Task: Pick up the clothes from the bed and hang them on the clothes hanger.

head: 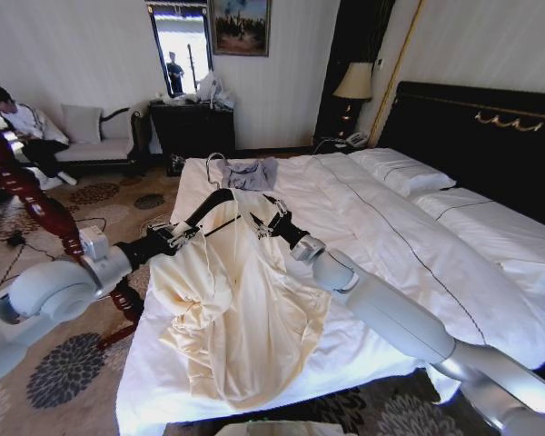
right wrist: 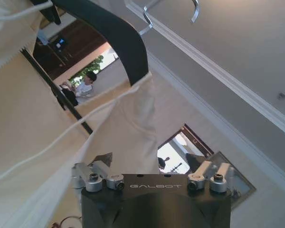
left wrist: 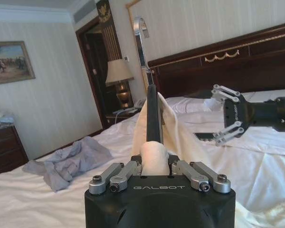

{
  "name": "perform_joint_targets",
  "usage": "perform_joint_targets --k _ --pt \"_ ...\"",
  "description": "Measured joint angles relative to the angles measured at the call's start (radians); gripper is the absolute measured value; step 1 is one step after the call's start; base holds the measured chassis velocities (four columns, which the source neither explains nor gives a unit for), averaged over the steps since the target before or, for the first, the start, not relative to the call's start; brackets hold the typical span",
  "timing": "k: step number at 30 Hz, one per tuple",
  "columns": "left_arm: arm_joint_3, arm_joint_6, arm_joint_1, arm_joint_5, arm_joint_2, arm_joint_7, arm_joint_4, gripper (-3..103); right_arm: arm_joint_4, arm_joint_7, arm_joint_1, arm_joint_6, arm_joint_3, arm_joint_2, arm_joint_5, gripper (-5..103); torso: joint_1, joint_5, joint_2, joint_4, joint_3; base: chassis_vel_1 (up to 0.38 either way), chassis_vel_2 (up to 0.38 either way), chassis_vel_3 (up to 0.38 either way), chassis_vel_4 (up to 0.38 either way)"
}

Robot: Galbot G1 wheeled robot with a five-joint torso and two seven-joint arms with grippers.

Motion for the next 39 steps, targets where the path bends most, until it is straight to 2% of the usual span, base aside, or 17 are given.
perform_joint_targets --k 2,4,6,9,12,14,15,17,18,20,25,28,30,32,34,36,39 --pt "-0.008 0.000 0.000 -0.006 -0.002 -0.004 -0.003 22 0.007 0.002 -0.012 -0.003 0.016 -0.006 0.012 86 0.000 0.0000 0.000 0.0000 0.000 0.000 0.000 0.000 0.000" --pt "-0.036 0.000 0.002 -0.024 -0.006 -0.017 -0.015 22 0.037 0.010 -0.058 -0.014 0.073 -0.034 0.048 96 0.000 0.0000 0.000 0.0002 0.000 0.000 0.000 0.000 0.000" --pt "-0.042 0.001 0.003 -0.030 -0.006 -0.022 -0.018 22 0.044 0.011 -0.069 -0.016 0.087 -0.040 0.054 99 0.000 0.0000 0.000 0.0001 0.000 0.000 0.000 0.000 0.000" --pt "-0.074 0.017 -0.006 -0.064 -0.008 -0.056 -0.041 22 0.093 0.017 -0.184 -0.025 0.234 -0.088 0.085 100 0.000 0.0001 0.000 -0.0001 0.000 0.000 0.000 0.000 0.000" --pt "-0.086 0.031 -0.017 -0.075 -0.008 -0.073 -0.049 22 0.116 0.020 -0.250 -0.029 0.306 -0.108 0.098 100 0.000 -0.0001 0.000 -0.0001 0.000 0.000 0.000 0.000 0.000" --pt "-0.107 0.053 -0.038 -0.100 -0.005 -0.107 -0.058 22 0.163 0.022 -0.403 -0.031 0.464 -0.134 0.122 100 0.000 0.0004 0.000 -0.0001 0.000 0.000 0.000 0.000 0.000" --pt "-0.107 0.053 -0.038 -0.100 -0.005 -0.107 -0.058 22 0.163 0.022 -0.403 -0.031 0.464 -0.134 0.122 100 0.000 0.0004 0.000 -0.0001 0.000 0.000 0.000 0.000 0.000" --pt "-0.115 0.056 -0.050 -0.121 0.001 -0.135 -0.066 22 0.212 0.024 -0.560 -0.031 0.641 -0.149 0.143 100 0.000 0.0002 0.000 -0.0001 0.000 0.000 0.000 0.000 0.000" --pt "-0.115 0.056 -0.050 -0.121 0.001 -0.135 -0.066 22 0.212 0.024 -0.560 -0.031 0.641 -0.149 0.143 100 0.000 0.0002 0.000 -0.0001 0.000 0.000 0.000 0.000 0.000" --pt "-0.121 0.058 -0.064 -0.134 0.019 -0.139 -0.070 22 0.261 0.026 -0.752 -0.022 0.833 -0.164 0.156 100 0.000 0.0000 0.000 -0.0001 0.000 0.000 0.000 0.000 0.000" --pt "-0.170 0.077 -0.080 -0.172 0.057 -0.137 -0.078 22 0.303 0.031 -0.980 0.016 1.050 -0.138 0.139 100 0.000 0.0001 0.000 -0.0007 0.000 0.000 0.000 0.000 0.000" --pt "-0.210 0.092 -0.079 -0.204 0.072 -0.147 -0.087 22 0.307 0.040 -1.004 0.020 1.076 -0.110 0.139 100 0.000 0.0001 0.000 -0.0002 0.000 0.000 0.000 0.000 0.000" --pt "-0.290 0.118 -0.080 -0.257 0.103 -0.168 -0.091 22 0.307 0.052 -1.013 0.020 1.094 -0.066 0.139 100 0.000 0.0001 0.000 0.0003 0.000 0.000 0.000 0.000 0.000" --pt "-0.316 0.129 -0.080 -0.272 0.114 -0.176 -0.091 22 0.307 0.056 -1.015 0.020 1.100 -0.054 0.140 100 0.000 0.0000 0.000 0.0004 0.000 0.000 0.000 0.000 0.000" --pt "-0.392 0.177 -0.085 -0.340 0.148 -0.220 -0.087 22 0.306 0.065 -1.035 0.021 1.135 -0.022 0.145 100 0.000 0.0000 0.000 0.0004 0.000 0.000 0.000 0.000 0.000" --pt "-0.411 0.197 -0.086 -0.371 0.157 -0.241 -0.088 22 0.305 0.067 -1.045 0.023 1.147 -0.013 0.145 100 0.000 0.0001 0.000 -0.0001 0.000 0.000 0.000 0.000 0.000" --pt "-0.506 0.294 -0.088 -0.486 0.182 -0.322 -0.085 22 0.297 0.068 -1.081 0.044 1.177 0.018 0.135 100 0.000 -0.0002 0.000 -0.0002 0.000 0.000 0.000 0.000 0.000"
